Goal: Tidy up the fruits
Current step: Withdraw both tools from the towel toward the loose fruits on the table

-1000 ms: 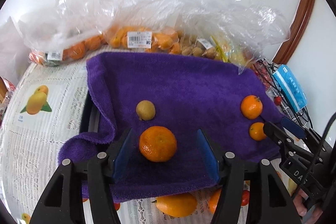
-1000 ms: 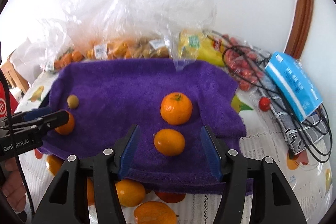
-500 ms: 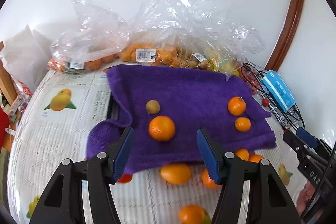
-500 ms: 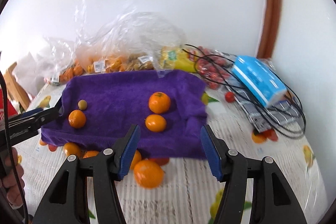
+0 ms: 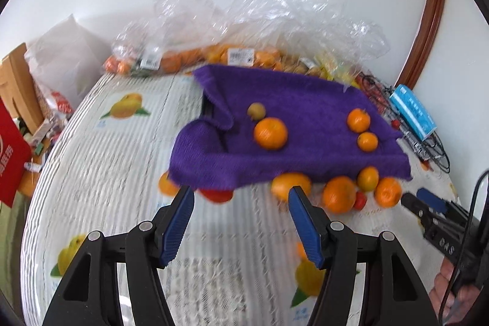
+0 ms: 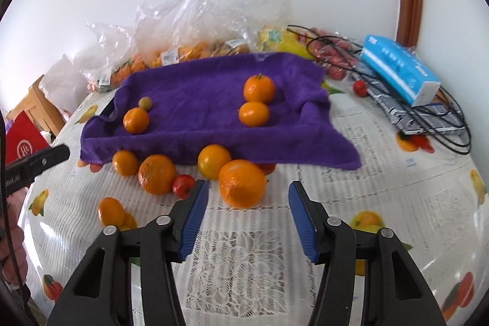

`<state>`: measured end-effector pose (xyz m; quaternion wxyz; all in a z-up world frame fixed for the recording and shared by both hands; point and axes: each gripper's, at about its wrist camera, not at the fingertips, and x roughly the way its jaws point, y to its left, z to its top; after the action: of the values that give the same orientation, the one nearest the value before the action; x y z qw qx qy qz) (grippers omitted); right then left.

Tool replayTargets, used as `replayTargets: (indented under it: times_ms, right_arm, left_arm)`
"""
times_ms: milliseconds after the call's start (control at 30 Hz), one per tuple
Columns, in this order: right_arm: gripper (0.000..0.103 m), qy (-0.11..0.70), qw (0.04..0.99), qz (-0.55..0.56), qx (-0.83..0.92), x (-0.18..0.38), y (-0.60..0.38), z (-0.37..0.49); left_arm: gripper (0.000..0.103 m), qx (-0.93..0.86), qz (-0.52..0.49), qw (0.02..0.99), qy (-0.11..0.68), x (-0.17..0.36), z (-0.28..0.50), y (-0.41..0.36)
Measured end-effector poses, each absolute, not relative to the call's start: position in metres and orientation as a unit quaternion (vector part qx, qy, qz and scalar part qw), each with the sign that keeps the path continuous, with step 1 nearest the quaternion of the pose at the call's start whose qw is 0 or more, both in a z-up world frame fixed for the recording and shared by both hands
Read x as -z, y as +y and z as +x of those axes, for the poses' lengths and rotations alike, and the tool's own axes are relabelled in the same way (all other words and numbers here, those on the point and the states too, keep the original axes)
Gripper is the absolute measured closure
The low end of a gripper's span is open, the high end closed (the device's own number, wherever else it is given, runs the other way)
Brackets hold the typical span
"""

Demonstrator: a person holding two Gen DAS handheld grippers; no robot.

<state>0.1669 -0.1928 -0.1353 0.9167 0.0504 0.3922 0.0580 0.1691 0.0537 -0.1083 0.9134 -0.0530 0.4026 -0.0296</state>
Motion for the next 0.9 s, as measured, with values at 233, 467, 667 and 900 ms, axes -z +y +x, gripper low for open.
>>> replayTargets:
  times_ms: [233,467,667,900]
  right_arm:
    - [0.051,0.412,0.907,0.056,-0.067,0.154,-0.189,0.189]
    - [0.057,0.426,0.901,0.036,-0.068,0.166,-0.182,0.205]
    - [0.058,0.418,0.905,0.026,-0.073,0.164,-0.182,0.197]
    - [0.058,0.402,0.912,0.027,-0.074,0.164,-0.187,0.187]
  left_arm:
    - [0.04,0.018,-0.061,0.903,0.425,0.128,0.161,0.066]
    - [0.04,0.048,-0.072,0.897,0.433,0.138,0.173,0.056]
    - [0.04,0.081,-0.072,0.894,0.435,0.142,0.191,0.037]
    - [0.038,0.09,-0.058,0.887,0.449,0.153,0.216,0.015]
